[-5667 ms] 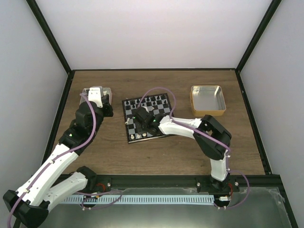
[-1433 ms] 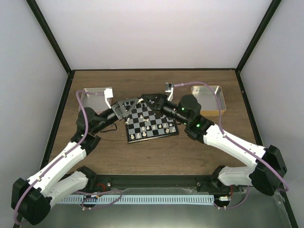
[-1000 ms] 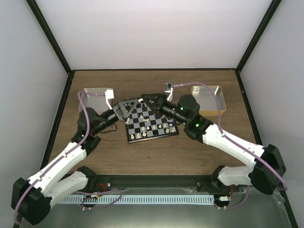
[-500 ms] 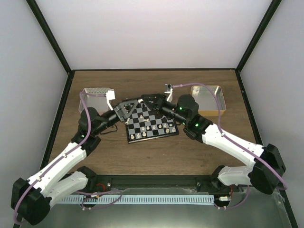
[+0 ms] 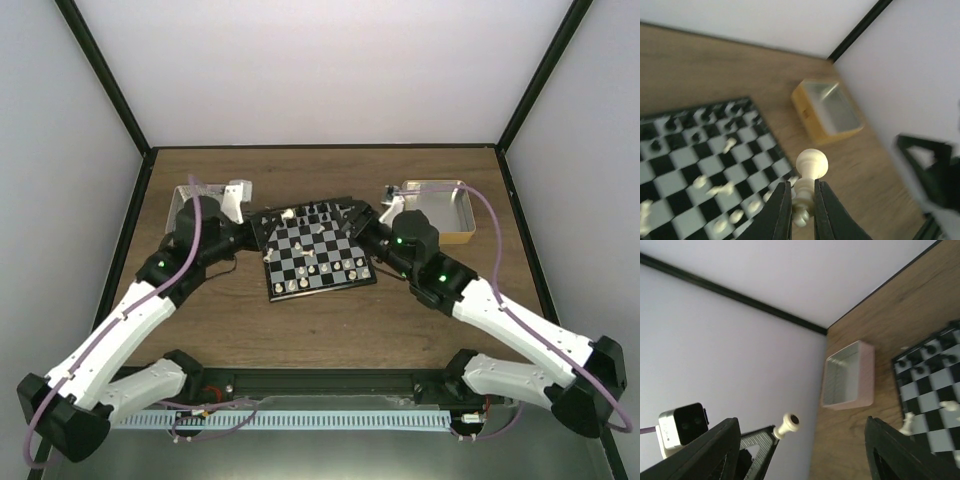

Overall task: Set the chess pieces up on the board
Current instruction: Place the chess piece on the chessboard.

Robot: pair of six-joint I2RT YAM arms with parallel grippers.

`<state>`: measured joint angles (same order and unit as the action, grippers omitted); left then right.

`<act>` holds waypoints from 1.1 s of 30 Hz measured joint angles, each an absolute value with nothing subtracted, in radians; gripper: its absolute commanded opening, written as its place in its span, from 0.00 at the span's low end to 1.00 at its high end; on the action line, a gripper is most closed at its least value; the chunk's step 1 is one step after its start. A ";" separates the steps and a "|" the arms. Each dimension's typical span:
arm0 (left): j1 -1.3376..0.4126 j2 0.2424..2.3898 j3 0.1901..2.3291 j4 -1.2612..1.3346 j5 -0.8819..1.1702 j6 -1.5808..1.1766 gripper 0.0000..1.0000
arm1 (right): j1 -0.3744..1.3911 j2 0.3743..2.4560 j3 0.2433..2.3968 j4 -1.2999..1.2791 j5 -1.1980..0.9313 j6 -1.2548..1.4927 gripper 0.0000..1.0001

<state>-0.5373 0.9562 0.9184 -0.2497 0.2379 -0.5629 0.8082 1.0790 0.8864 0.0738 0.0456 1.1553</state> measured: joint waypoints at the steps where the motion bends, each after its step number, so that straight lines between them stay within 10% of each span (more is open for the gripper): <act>1: -0.538 0.976 0.941 -0.305 0.231 -0.536 0.04 | 0.808 1.060 0.881 0.054 0.075 1.143 0.70; 33: -0.855 1.898 1.635 -1.086 0.007 -0.282 0.04 | 0.807 0.756 0.677 -0.337 0.567 1.005 0.72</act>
<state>-0.8547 1.8977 1.6352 -1.0863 0.0067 -0.2821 0.8074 0.7559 0.6773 -0.3367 0.5674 1.0054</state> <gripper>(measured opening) 0.114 0.723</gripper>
